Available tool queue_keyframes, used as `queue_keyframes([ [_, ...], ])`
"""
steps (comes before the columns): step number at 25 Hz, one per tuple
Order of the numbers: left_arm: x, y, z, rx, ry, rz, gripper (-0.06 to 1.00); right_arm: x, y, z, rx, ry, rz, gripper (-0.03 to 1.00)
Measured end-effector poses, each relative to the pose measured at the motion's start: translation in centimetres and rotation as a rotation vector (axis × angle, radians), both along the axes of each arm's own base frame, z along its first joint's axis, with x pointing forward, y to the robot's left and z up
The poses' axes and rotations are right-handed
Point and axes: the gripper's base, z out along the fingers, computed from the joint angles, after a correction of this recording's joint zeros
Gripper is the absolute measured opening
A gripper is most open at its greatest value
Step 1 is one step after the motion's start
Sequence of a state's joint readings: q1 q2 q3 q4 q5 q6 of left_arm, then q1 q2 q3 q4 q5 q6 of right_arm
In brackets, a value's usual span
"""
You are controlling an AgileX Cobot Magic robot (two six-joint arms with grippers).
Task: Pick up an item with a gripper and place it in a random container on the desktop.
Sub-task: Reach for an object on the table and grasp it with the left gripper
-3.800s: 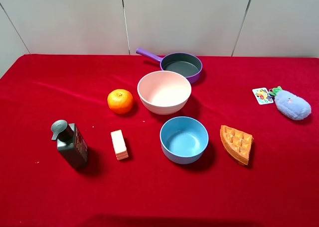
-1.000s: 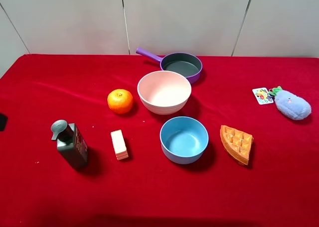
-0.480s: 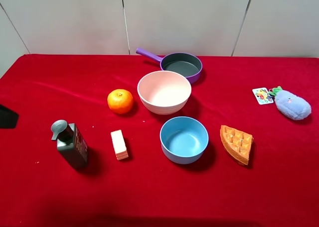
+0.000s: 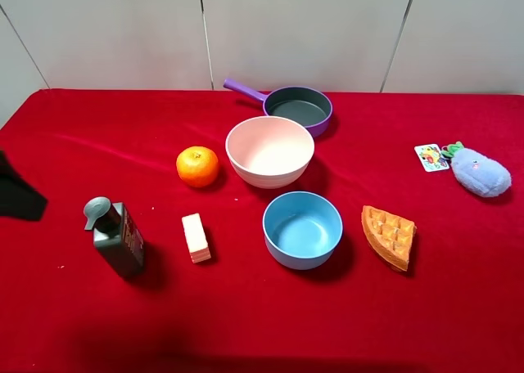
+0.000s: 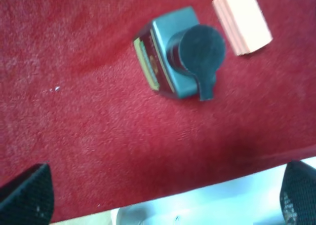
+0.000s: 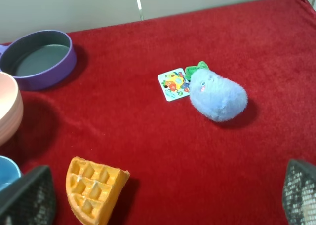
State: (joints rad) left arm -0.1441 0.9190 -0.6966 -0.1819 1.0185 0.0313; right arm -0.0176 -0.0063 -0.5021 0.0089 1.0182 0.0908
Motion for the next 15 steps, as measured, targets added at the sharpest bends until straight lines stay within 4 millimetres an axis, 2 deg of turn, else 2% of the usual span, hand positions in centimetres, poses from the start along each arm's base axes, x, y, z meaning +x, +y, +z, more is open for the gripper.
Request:
queue_keyframes([
  [7,1.5,-2.0,-1.1,0.091,0.077,0.010,0.90,0.0,0.0,0.0,0.001,0.000,0.001,0.69],
  [15,3.3,-5.0,-3.7,0.157,0.118,0.023,0.90,0.0,0.0,0.0,0.001,0.000,0.001,0.69],
])
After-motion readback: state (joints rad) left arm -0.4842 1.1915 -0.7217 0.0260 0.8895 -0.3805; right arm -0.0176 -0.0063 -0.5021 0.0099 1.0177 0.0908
